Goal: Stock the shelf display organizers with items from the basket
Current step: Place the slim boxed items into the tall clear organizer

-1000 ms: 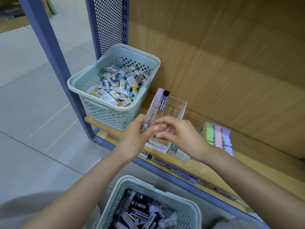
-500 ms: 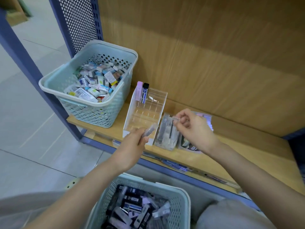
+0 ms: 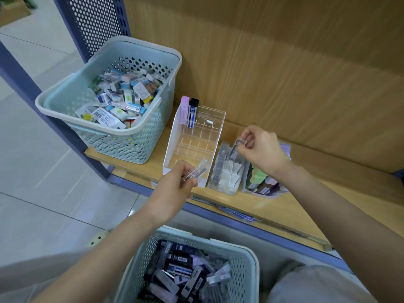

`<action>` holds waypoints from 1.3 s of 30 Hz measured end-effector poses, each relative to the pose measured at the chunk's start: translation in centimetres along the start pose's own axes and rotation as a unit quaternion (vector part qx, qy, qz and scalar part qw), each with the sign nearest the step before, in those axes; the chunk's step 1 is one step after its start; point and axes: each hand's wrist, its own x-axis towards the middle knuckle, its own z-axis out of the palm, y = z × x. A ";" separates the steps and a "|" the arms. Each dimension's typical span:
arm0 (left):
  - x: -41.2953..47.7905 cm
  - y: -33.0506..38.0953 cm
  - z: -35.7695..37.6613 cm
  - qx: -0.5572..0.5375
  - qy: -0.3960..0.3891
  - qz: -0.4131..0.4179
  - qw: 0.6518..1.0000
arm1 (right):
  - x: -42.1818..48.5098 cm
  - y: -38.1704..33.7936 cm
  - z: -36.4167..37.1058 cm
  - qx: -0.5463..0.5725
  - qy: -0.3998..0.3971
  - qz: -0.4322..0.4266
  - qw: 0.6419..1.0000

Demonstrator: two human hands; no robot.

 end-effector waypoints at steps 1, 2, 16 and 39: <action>0.1 0.0 0.0 -0.003 0.002 0.000 1.000 | -0.1 0.0 -0.1 0.003 0.004 -0.002 1.000; 0.3 0.0 0.1 -0.002 0.004 0.002 1.000 | -0.1 0.0 -0.2 0.005 0.004 -0.005 1.000; 0.6 0.4 0.5 0.032 0.003 0.010 0.999 | 0.9 1.6 1.5 -0.153 -0.026 -0.042 0.987; 1.1 2.4 3.0 0.007 0.073 0.085 0.994 | -6.8 -3.6 -0.8 0.317 -0.024 0.049 0.947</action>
